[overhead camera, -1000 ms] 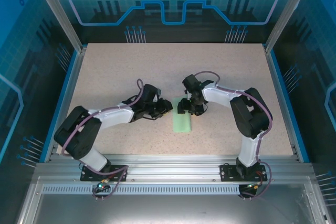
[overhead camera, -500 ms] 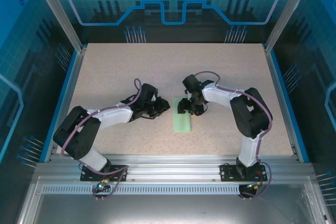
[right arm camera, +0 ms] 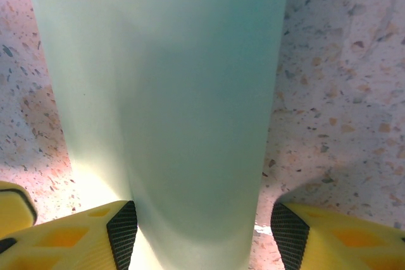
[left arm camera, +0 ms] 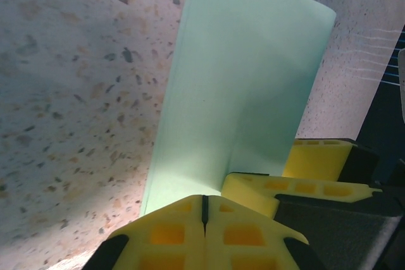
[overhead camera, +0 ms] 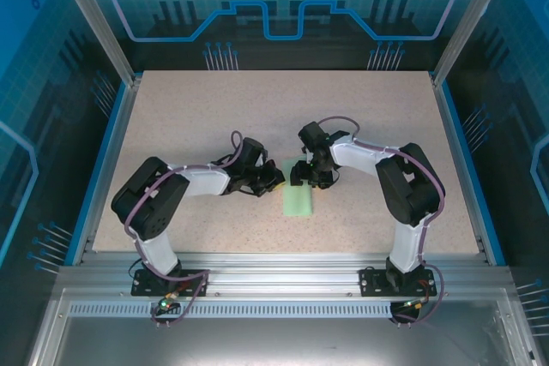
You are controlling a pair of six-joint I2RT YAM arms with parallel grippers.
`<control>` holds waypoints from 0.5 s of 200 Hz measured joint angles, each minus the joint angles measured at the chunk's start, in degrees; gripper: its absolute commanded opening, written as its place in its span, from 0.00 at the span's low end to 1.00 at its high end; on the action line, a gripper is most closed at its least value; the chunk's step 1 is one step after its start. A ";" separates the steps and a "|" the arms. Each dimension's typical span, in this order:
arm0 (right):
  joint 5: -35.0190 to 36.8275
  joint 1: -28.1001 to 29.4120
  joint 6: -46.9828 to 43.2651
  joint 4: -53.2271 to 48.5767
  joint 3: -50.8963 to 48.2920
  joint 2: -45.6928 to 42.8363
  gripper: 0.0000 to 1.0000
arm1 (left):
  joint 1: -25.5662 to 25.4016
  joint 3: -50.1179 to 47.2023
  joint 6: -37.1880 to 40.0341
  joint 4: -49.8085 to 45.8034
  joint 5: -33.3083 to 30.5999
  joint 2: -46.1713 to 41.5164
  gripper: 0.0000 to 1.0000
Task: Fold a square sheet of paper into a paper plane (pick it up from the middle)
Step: Hold the square sheet of paper at the center of the table.
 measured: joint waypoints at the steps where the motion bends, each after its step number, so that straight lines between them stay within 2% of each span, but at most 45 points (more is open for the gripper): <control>1: 0.00 0.00 0.02 0.00 0.00 0.00 0.63 | 0.00 0.02 0.00 0.04 0.02 0.02 0.00; 100: 0.00 0.00 0.02 0.00 0.00 0.00 0.63 | -0.66 1.75 -0.68 0.83 0.92 4.37 0.00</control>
